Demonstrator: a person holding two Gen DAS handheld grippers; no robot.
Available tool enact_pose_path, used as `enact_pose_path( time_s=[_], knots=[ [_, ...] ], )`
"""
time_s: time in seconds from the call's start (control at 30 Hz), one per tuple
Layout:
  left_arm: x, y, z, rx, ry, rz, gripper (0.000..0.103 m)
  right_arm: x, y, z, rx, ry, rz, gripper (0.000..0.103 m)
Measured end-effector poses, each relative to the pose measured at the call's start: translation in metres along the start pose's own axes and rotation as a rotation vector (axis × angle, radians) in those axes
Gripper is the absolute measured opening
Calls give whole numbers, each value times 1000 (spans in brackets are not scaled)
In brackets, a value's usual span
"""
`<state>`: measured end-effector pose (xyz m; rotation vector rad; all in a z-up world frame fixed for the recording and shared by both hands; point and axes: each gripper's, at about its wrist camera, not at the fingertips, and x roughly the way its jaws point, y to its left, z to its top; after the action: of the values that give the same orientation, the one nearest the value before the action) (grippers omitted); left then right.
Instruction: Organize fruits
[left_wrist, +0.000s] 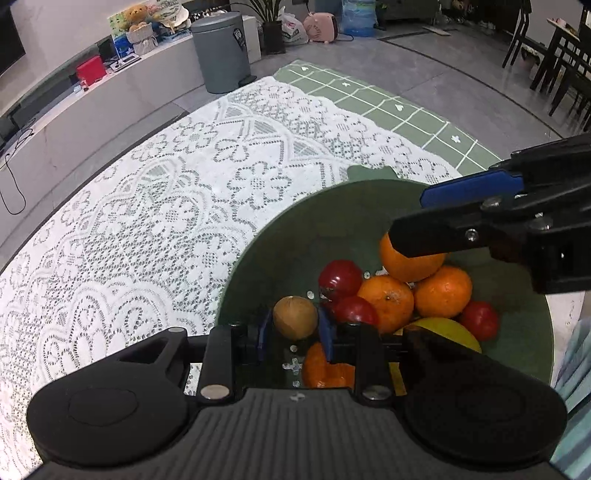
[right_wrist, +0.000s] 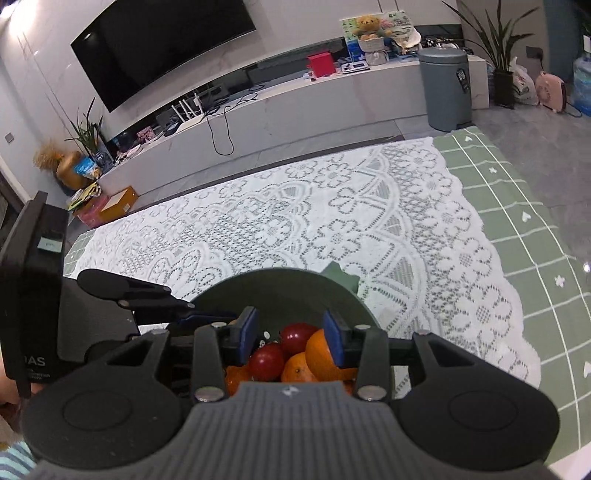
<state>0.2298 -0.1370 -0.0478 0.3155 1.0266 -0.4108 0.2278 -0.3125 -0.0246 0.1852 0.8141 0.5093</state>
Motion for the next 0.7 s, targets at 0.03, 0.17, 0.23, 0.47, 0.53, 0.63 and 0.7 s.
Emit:
enact_pose_path(
  time_s=[0.03, 0.17, 0.23, 0.47, 0.53, 0.63, 0.7],
  knots=[
    [1, -1, 0, 0, 3, -2, 34, 0, 0, -1, 1, 2, -2, 38],
    [-1, 1, 0, -11, 3, 0, 38, -3, -1, -6, 11, 8, -7, 38],
    [-2, 3, 0, -23, -1, -2, 43, -5, 0, -7, 12, 10, -16, 39],
    [-24, 10, -4, -69, -43, -24, 52, -22, 8, -6, 4, -21, -32, 45],
    [-38, 9, -7, -68, -79, -15, 54, -32, 13, -6, -3, -44, -38, 59],
    [-61, 9, -13, -78, -149, 8, 60, -48, 25, -6, -27, -96, -65, 69],
    [-78, 10, -19, -89, -198, 33, 63, -59, 33, -8, -38, -134, -87, 72]
  ],
)
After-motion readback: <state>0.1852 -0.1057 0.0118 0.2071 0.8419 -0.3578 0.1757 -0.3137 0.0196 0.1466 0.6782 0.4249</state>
